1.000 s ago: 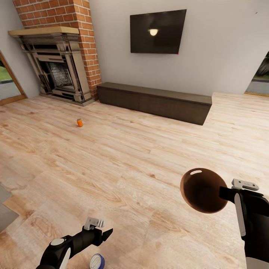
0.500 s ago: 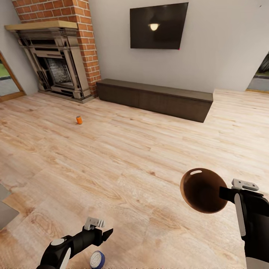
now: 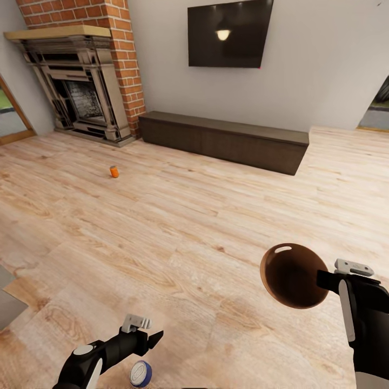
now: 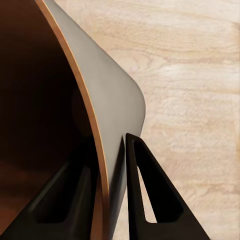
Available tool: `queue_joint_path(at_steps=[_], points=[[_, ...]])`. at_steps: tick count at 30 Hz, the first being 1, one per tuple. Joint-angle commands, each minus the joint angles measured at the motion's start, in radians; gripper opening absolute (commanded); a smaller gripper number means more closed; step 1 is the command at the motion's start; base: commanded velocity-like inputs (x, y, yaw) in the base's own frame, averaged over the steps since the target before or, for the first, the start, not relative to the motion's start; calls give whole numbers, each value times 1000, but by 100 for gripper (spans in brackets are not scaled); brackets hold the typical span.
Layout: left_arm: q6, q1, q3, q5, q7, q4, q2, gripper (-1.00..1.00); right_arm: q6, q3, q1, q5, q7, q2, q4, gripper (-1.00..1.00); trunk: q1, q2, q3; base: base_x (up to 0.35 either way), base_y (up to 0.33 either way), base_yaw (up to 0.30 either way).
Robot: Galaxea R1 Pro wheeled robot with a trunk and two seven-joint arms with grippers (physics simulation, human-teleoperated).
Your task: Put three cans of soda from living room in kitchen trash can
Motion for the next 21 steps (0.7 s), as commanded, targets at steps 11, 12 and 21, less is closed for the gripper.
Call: queue_joint_path(at_steps=[11, 12, 21], points=[[1, 0, 0, -1, -2, 1, 5, 100, 0, 1, 0, 6, 3, 5, 0, -100, 0, 0, -18, 0, 0, 0], [1, 0, -1, -7, 2, 1, 6, 100, 0, 1, 0, 6, 3, 5, 0, -100, 0, 0, -19, 0, 0, 0], [2, 0, 2, -50, 24, 31, 4, 100, 0, 1, 0, 2, 4, 6, 0, -100, 0, 0, -34, 0, 0, 0]])
